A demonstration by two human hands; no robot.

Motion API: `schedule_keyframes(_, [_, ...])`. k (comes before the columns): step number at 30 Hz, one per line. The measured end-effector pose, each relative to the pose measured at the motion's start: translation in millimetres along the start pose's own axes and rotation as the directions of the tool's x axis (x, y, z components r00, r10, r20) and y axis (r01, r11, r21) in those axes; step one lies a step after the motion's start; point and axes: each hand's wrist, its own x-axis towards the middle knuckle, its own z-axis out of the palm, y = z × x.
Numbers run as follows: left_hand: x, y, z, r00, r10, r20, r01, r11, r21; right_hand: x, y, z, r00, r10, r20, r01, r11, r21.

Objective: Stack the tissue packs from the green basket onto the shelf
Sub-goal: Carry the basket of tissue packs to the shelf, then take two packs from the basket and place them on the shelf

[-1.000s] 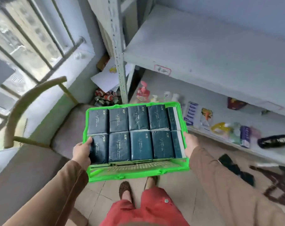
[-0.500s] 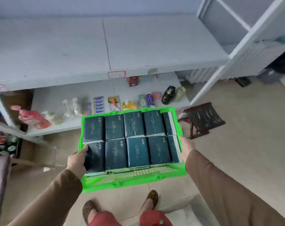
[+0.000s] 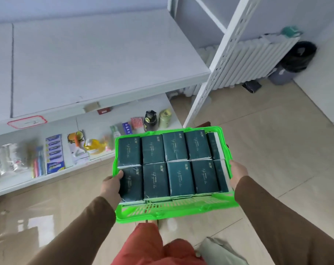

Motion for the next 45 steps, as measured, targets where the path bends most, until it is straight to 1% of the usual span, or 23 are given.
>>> schedule_keyframes(2, [8, 3, 41, 1.000, -0.005, 0.014, 0.005, 1.000, 0.029, 37, -20, -17, 0.994, -0.065, -0.086, 0.061, 0.997, -0.054])
schedule_keyframes(3, [12, 3, 61, 1.000, -0.004, 0.015, 0.003, 0.999, 0.040, 53, -26, -27, 0.986, -0.119, -0.118, 0.094, 0.975, -0.203])
schedule_keyframes(4, [15, 3, 80, 1.000, -0.002, 0.014, 0.001, 0.999, 0.051, 69, -32, -33, 0.980, -0.156, -0.124, 0.120, 0.959, -0.259])
schedule_keyframes(7, [22, -2, 137, 1.000, 0.004, 0.016, -0.005, 0.998, 0.060, 122, -60, -50, 0.977, -0.170, -0.130, 0.128, 0.951, -0.282])
schedule_keyframes(8, [24, -6, 155, 1.000, 0.004, 0.014, -0.005, 0.998, 0.062, 142, -70, -54, 0.977, -0.191, -0.096, 0.158, 0.949, -0.272])
schedule_keyframes(10, [29, -15, 192, 1.000, 0.002, 0.004, -0.002, 0.998, 0.062, 185, -87, -64, 0.985, -0.133, -0.114, 0.104, 0.967, -0.232])
schedule_keyframes(13, [35, -31, 236, 1.000, 0.003, -0.018, -0.001, 0.996, 0.092, 253, -108, -73, 0.994, -0.109, -0.027, 0.098, 0.958, -0.271])
schedule_keyframes(14, [38, -38, 249, 0.999, 0.011, -0.034, -0.007, 0.994, 0.106, 271, -119, -74, 0.999, -0.045, 0.006, 0.045, 0.989, -0.141])
schedule_keyframes(15, [41, -45, 262, 0.999, 0.014, -0.050, -0.008, 0.993, 0.114, 289, -131, -73, 0.996, -0.006, 0.087, 0.013, 0.997, -0.072])
schedule_keyframes(21, [63, -73, 320, 0.995, -0.022, -0.095, 0.029, 0.997, 0.068, 370, -156, -64, 0.985, 0.033, 0.169, -0.013, 0.993, -0.118])
schedule_keyframes(26, [83, -79, 340, 0.998, -0.044, -0.054, 0.048, 0.996, 0.077, 414, -154, -52, 0.981, 0.068, 0.181, -0.034, 0.983, -0.181])
schedule_keyframes(29, [89, -81, 337, 0.995, -0.101, -0.005, 0.101, 0.989, 0.112, 421, -146, -45, 0.986, -0.032, 0.165, 0.059, 0.985, -0.165])
schedule_keyframes(30, [89, -82, 334, 0.993, -0.116, 0.012, 0.113, 0.986, 0.124, 417, -145, -45, 0.985, -0.092, 0.146, 0.123, 0.967, -0.224])
schedule_keyframes(32, [87, -80, 328, 0.990, -0.126, 0.069, 0.113, 0.980, 0.162, 403, -148, -44, 0.961, -0.268, 0.065, 0.266, 0.841, -0.472])
schedule_keyframes(33, [86, -77, 325, 0.988, -0.125, 0.095, 0.103, 0.972, 0.211, 390, -151, -42, 0.920, -0.391, 0.026, 0.341, 0.764, -0.547])
schedule_keyframes(34, [86, -74, 323, 0.988, -0.121, 0.100, 0.087, 0.953, 0.292, 371, -153, -38, 0.860, -0.510, 0.015, 0.442, 0.731, -0.520])
schedule_keyframes(35, [86, -72, 322, 0.991, -0.108, 0.082, 0.067, 0.917, 0.394, 348, -152, -30, 0.797, -0.602, 0.047, 0.558, 0.706, -0.436])
schedule_keyframes(36, [87, -69, 321, 0.996, -0.077, 0.043, 0.046, 0.866, 0.497, 318, -152, -18, 0.764, -0.633, 0.122, 0.635, 0.705, -0.317])
schedule_keyframes(37, [89, -66, 321, 1.000, -0.010, -0.006, 0.012, 0.807, 0.590, 291, -148, -4, 0.754, -0.615, 0.231, 0.653, 0.737, -0.172])
schedule_keyframes(39, [92, -55, 323, 0.974, 0.222, -0.040, -0.121, 0.665, 0.737, 237, -138, 34, 0.785, -0.408, 0.467, 0.473, 0.880, -0.026])
schedule_keyframes(41, [99, -39, 325, 0.904, 0.425, 0.046, -0.289, 0.529, 0.798, 200, -130, 73, 0.784, -0.167, 0.598, 0.171, 0.984, 0.051])
schedule_keyframes(43, [110, -21, 328, 0.838, 0.510, 0.196, -0.407, 0.343, 0.847, 183, -121, 101, 0.781, 0.081, 0.619, -0.177, 0.980, 0.095])
schedule_keyframes(45, [122, -8, 335, 0.789, 0.502, 0.354, -0.470, 0.123, 0.874, 181, -120, 120, 0.798, 0.219, 0.561, -0.332, 0.937, 0.107])
